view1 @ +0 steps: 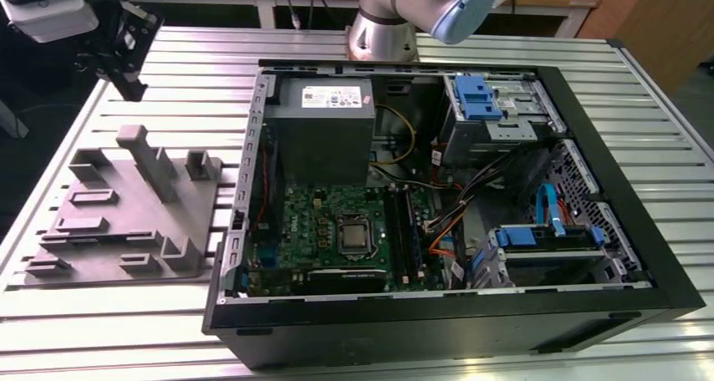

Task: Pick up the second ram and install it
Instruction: 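Reach for the second ram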

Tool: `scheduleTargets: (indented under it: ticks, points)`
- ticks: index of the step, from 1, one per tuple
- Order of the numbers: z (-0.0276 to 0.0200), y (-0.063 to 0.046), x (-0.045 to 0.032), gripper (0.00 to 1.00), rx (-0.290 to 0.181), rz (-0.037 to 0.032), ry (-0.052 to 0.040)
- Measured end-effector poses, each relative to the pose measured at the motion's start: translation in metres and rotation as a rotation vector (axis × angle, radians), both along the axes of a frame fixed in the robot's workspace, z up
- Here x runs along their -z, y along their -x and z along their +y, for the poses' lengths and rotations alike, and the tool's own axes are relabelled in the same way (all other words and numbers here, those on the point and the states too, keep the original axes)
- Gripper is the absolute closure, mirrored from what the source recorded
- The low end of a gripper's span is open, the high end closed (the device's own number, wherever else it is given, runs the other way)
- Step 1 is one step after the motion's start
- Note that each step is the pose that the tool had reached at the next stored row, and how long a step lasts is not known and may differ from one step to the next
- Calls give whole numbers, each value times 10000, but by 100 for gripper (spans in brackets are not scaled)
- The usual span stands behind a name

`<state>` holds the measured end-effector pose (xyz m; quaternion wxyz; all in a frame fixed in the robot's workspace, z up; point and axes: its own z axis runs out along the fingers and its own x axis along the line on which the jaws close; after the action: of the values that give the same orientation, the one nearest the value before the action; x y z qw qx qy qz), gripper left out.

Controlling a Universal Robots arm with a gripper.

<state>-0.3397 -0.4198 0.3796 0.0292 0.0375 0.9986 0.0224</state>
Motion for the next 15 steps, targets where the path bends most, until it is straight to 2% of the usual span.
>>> scheduleTargets:
  ticks: [15]
  points:
    - [-108,108,77,90,-1,-1,0]
